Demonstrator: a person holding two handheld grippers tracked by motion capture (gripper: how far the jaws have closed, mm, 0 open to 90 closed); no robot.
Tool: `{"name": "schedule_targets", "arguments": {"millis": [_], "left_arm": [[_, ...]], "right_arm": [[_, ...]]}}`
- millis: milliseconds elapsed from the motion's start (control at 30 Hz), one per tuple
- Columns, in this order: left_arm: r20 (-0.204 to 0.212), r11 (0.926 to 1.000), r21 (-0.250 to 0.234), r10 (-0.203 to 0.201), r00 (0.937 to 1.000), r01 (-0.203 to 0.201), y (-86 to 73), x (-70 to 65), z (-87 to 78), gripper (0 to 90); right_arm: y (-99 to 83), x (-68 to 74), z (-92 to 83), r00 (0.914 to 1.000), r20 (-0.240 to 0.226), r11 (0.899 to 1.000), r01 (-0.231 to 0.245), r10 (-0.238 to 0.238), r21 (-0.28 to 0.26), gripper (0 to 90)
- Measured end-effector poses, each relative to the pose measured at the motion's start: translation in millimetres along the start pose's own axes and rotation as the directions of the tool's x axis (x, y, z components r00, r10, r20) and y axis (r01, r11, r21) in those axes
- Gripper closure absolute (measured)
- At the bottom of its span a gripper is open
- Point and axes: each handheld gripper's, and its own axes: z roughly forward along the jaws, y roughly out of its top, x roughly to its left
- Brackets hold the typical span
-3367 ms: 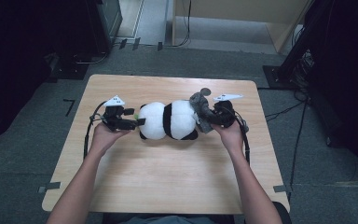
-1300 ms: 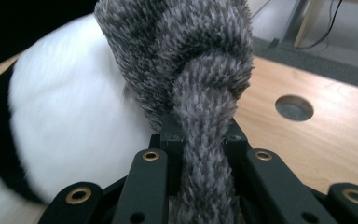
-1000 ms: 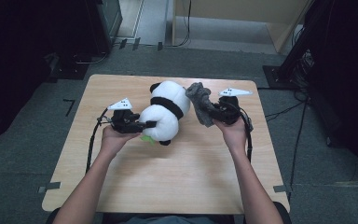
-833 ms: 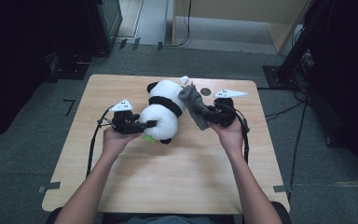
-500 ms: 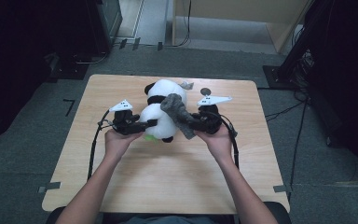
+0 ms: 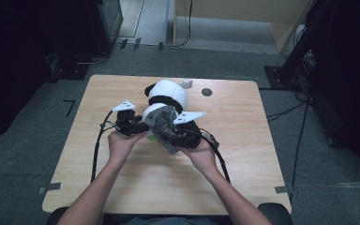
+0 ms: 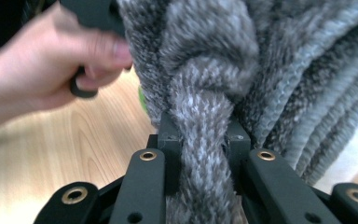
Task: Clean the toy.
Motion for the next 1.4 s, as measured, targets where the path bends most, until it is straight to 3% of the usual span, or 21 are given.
{"name": "schedule_targets", "arguments": {"millis": [200,567,1000,1233,1400], "left_arm": [[0.006,0.9983,-0.013,-0.057,0.9984,0.057,-0.2,3.2,-2.0,49.4],[0.044,0.9925,-0.06,-0.104,0.9936,0.107,3.5,1.9,-8.9,49.1],[0.075,0.9894,-0.07,-0.122,0.9897,0.127,4.8,2.4,-10.9,48.6],[0.094,0.9839,-0.073,-0.156,0.9833,0.163,2.4,6.1,-13.5,48.5],[0.082,0.9876,-0.078,-0.13,0.9882,0.136,2.6,4.5,-15.2,48.6]], "right_arm": [[-6.8,11.3,12.6,0.9978,0.021,0.998,0.062,-0.062,0.03,75.7],[-16.8,15.4,29.8,0.9966,-0.003,0.992,0.083,-0.083,0.092,75.9],[-27.7,3.6,39.3,0.9956,0.019,0.987,0.089,-0.092,0.132,76.1],[-32.7,-8.2,42.1,0.996,0.037,0.985,0.075,-0.082,0.158,76.4],[-36.1,-24.2,38.8,0.9985,0.05,0.986,0.015,-0.023,0.163,76.5]]}}
